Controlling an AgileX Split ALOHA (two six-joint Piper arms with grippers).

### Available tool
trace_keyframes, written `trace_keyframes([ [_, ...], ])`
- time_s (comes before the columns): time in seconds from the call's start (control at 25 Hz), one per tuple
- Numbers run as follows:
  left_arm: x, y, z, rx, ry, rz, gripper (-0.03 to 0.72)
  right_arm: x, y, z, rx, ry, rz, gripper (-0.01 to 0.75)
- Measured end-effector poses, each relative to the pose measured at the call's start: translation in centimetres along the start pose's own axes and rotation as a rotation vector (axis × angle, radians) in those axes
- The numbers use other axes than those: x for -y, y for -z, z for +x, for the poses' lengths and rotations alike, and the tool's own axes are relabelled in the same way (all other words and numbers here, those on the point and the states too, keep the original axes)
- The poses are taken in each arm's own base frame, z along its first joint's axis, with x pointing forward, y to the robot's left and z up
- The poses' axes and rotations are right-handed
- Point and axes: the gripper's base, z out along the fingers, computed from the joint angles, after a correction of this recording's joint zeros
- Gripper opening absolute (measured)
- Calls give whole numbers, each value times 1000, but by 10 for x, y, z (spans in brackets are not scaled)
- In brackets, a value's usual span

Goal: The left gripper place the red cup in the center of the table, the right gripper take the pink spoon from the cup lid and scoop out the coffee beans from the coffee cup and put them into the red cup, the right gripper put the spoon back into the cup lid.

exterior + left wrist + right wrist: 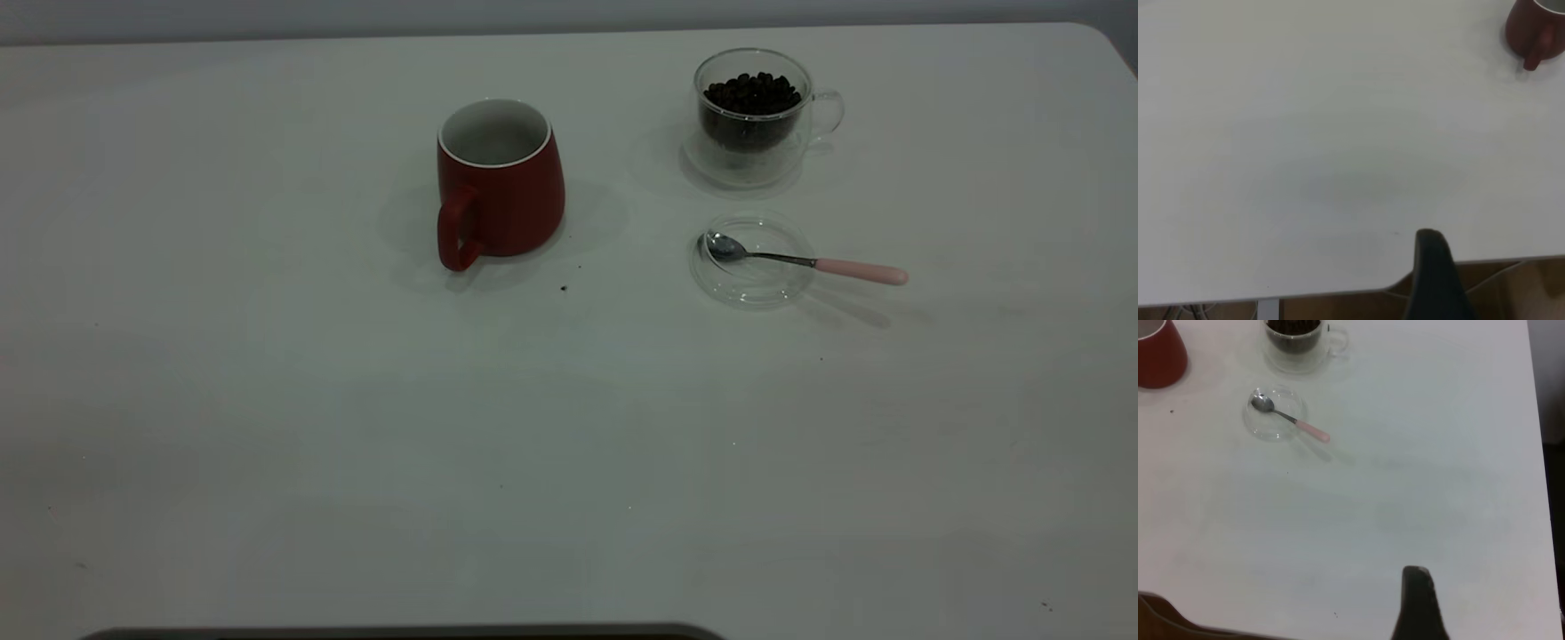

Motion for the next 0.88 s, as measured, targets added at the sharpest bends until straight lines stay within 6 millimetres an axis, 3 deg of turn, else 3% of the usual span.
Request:
trace_keyframes([
  [0.88, 0, 0, 0, 0, -2, 0, 529, 6, 1, 1, -3, -75, 70, 577],
])
